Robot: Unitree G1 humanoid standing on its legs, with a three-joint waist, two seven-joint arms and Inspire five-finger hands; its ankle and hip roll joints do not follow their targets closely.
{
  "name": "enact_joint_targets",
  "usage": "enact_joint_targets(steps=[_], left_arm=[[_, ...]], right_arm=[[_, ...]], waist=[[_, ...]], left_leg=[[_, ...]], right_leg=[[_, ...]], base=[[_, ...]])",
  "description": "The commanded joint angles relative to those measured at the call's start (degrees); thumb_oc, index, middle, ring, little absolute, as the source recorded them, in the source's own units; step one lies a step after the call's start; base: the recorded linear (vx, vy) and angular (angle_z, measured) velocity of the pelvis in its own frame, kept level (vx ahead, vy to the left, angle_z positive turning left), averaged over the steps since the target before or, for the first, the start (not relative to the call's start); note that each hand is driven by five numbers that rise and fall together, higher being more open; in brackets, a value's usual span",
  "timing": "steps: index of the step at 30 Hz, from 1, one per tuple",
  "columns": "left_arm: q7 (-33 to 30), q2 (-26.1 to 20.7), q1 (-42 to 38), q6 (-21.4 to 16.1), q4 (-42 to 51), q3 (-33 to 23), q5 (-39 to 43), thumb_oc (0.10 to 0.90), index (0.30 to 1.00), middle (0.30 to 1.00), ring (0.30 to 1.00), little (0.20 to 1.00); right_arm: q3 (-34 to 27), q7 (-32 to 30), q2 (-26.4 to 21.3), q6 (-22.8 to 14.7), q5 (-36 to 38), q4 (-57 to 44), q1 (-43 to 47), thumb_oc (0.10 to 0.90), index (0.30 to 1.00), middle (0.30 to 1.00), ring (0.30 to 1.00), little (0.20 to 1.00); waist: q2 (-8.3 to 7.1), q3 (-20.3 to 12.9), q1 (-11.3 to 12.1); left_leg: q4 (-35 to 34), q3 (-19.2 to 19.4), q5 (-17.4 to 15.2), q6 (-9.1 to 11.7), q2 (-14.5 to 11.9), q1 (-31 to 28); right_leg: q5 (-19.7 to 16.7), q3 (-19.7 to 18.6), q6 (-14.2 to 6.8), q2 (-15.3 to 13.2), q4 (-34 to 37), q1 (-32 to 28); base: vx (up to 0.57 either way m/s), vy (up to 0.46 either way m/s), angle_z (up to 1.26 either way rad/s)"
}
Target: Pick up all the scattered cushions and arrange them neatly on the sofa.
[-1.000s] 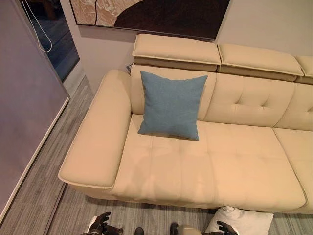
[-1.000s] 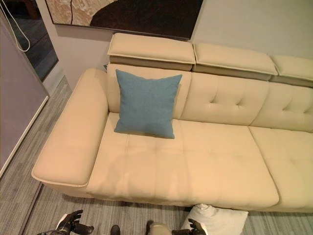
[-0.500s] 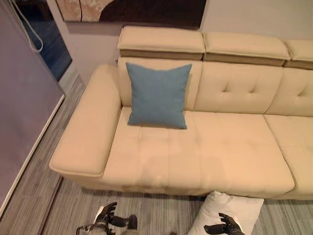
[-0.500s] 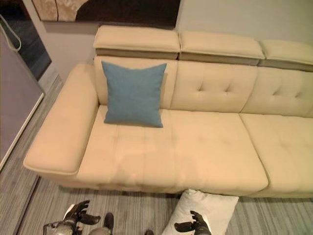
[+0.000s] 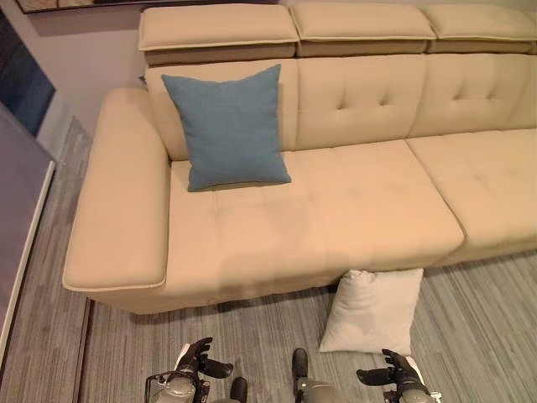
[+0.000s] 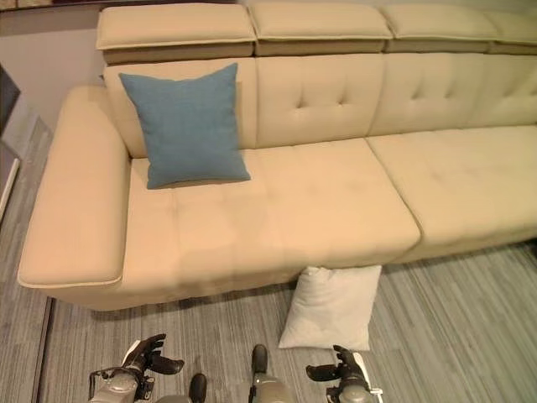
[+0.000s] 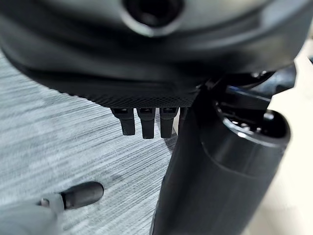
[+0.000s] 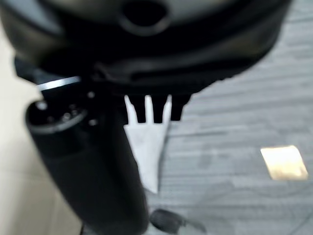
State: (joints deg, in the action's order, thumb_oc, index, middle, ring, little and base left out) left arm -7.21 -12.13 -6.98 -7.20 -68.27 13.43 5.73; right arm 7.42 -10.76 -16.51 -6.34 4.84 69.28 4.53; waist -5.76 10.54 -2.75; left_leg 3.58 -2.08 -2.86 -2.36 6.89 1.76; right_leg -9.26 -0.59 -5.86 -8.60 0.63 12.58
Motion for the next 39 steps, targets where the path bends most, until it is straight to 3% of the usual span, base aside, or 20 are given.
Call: enact_joint_targets(steps=[1, 4, 8, 9, 11, 15, 17, 22, 25, 30, 33, 38, 39], left_arm=[[-1.5, -3.6, 1.4, -1.7, 1.6, -2.0, -1.7, 0.8, 0.9, 0.9, 0.9, 0.9], [-1.3, -4.3, 1.7, -1.5, 1.7, -2.6, -1.9, 0.8, 0.9, 0.9, 0.9, 0.9], [-0.8, -4.3, 2.6, -1.2, 1.1, -3.0, -2.0, 0.8, 0.9, 0.9, 0.9, 0.9], [-0.6, -4.3, 3.3, -1.0, 0.7, -3.9, -2.1, 0.8, 0.9, 0.9, 0.9, 0.9], [-0.8, -4.2, 3.5, -0.9, 1.0, -4.8, -1.0, 0.8, 0.9, 0.9, 0.9, 0.9], [-1.2, -3.4, 3.8, -1.0, 1.0, -5.3, 0.0, 0.8, 0.9, 0.9, 0.9, 0.9], [-1.2, -2.6, 3.5, -1.0, 0.9, -4.6, 0.5, 0.8, 0.9, 0.9, 0.9, 0.9], [-1.0, -1.3, 2.8, -0.8, 1.8, -2.5, 0.5, 0.8, 0.9, 0.9, 0.9, 0.9], [-1.3, -0.4, 2.5, -0.9, 1.8, -0.9, 0.4, 0.8, 0.9, 0.9, 0.9, 0.9], [-1.3, 0.1, 2.5, -0.7, 1.5, 0.1, 0.2, 0.8, 0.9, 0.9, 0.9, 0.9], [-1.6, 0.0, 3.2, -0.4, 0.9, -0.8, 0.0, 0.8, 0.9, 0.9, 0.9, 0.9], [-1.9, -1.0, 3.6, -0.4, 1.1, -1.7, -0.1, 0.8, 0.9, 0.9, 0.9, 0.9], [-2.0, -1.2, 3.6, -0.3, 1.6, -2.0, 0.2, 0.8, 0.9, 0.9, 0.9, 0.9]], right_arm=[[1.0, -1.9, -0.9, 0.0, -0.9, -2.2, 0.2, 0.8, 0.9, 0.9, 0.9, 0.9], [1.5, -1.6, -0.7, -0.1, -1.0, -1.8, -0.4, 0.8, 0.9, 0.9, 0.9, 0.9], [0.9, -1.3, -0.7, -0.2, -0.5, -0.6, -1.2, 0.8, 0.9, 0.9, 0.9, 0.9], [0.5, -1.3, -0.5, -0.4, -0.4, 0.2, -1.6, 0.8, 0.9, 0.9, 0.9, 0.9], [0.3, -1.6, -0.2, -0.2, -0.4, 0.4, -1.5, 0.8, 0.9, 0.9, 0.9, 0.9], [0.8, -1.8, 0.0, 0.0, 0.1, 0.4, -1.3, 0.8, 0.9, 0.9, 0.9, 0.9], [0.7, -2.1, -0.1, -0.4, 1.3, -0.4, -1.6, 0.8, 0.9, 0.9, 0.9, 0.9], [-0.5, -2.6, -0.3, -1.1, 3.6, -1.1, -2.6, 0.8, 0.9, 0.9, 0.9, 0.9], [-0.6, -3.4, -0.7, -1.1, 3.8, -1.0, -2.6, 0.8, 0.9, 0.9, 0.9, 0.9], [-0.6, -4.3, -1.1, -0.7, 2.9, -0.2, -3.3, 0.8, 0.9, 0.9, 0.9, 0.9], [-0.2, -4.6, -1.2, -0.4, 1.6, 0.4, -3.4, 0.8, 0.9, 0.9, 0.9, 0.9], [0.5, -4.2, -0.9, 0.2, -0.1, 0.3, -3.2, 0.8, 0.9, 0.9, 0.9, 0.9], [0.6, -4.2, -0.7, 0.5, -0.4, 0.4, -2.7, 0.8, 0.9, 0.9, 0.9, 0.9]], waist=[[0.41, 0.4, 2.1], [1.1, 0.7, 3.5], [1.49, -1.0, 4.3], [1.67, -2.5, 6.3], [1.27, -3.4, 7.7], [0.96, -4.1, 8.3], [1.3, -3.6, 7.0], [2.01, -2.2, 4.9], [1.73, -1.4, 5.5], [1.87, -1.7, 6.1], [2.28, -2.5, 7.1], [1.96, -3.2, 8.3], [2.13, -2.9, 8.3]], left_leg=[[4.3, -2.6, -4.3, 2.5, -2.2, 3.1], [2.7, 0.5, -2.0, 2.0, -3.5, 3.6], [0.6, 2.4, -0.4, 1.4, -4.4, 3.6], [0.8, 6.0, 0.1, 1.5, -5.8, 4.6], [0.8, 8.2, 0.7, 1.8, -6.5, 5.7], [0.8, 10.2, 1.5, 2.6, -7.5, 5.5], [1.4, 9.8, 1.8, 3.4, -8.4, 5.1], [7.2, 9.5, 1.1, 4.7, -10.3, 6.5], [9.6, 3.1, -0.2, 4.6, -6.7, 8.1], [8.9, -0.5, 0.5, 4.3, -2.5, 11.2], [5.8, -2.3, 1.0, 3.9, -2.0, 9.2], [4.3, -0.8, 0.4, 2.5, -2.6, 6.4], [4.0, -0.4, 0.2, 2.0, -3.1, 5.7]], right_leg=[[0.9, 5.8, -3.6, 1.0, -1.2, 2.2], [4.5, 11.9, -2.4, 0.6, -6.4, 0.3], [8.4, 13.4, -1.4, 1.6, -10.7, -2.8], [12.2, 17.4, -1.0, 1.0, -12.3, -8.1], [12.1, 18.9, -1.6, 0.5, -10.2, -10.6], [12.5, 16.6, -1.3, 1.9, -4.8, -12.2], [12.7, 14.1, -0.4, 3.6, -3.4, -12.4], [13.1, 13.5, 1.4, 4.8, -2.5, -13.2], [12.6, 11.0, 1.8, 5.5, -2.2, -13.4], [12.3, 8.1, 1.5, 6.6, -1.6, -14.1], [13.3, 5.3, 1.6, 7.9, -2.1, -14.7], [14.1, 5.4, 0.0, 7.1, -8.5, -13.1], [13.4, 6.0, -1.1, 6.5, -12.5, -11.0]], base=[[-0.26, 0.101, -1.08], [-0.21, 0.092, -1.03], [-0.16, 0.046, -0.74], [-0.2, -0.068, -0.8], [-0.18, -0.097, -0.93], [-0.03, -0.155, -0.79], [-0.01, -0.181, -0.44], [-0.02, -0.13, -0.05], [0.02, -0.057, -0.26], [0.06, -0.006, -0.49], [0.13, 0.06, -0.23], [0.11, 0.092, -0.83], [0.04, 0.047, -0.62]])
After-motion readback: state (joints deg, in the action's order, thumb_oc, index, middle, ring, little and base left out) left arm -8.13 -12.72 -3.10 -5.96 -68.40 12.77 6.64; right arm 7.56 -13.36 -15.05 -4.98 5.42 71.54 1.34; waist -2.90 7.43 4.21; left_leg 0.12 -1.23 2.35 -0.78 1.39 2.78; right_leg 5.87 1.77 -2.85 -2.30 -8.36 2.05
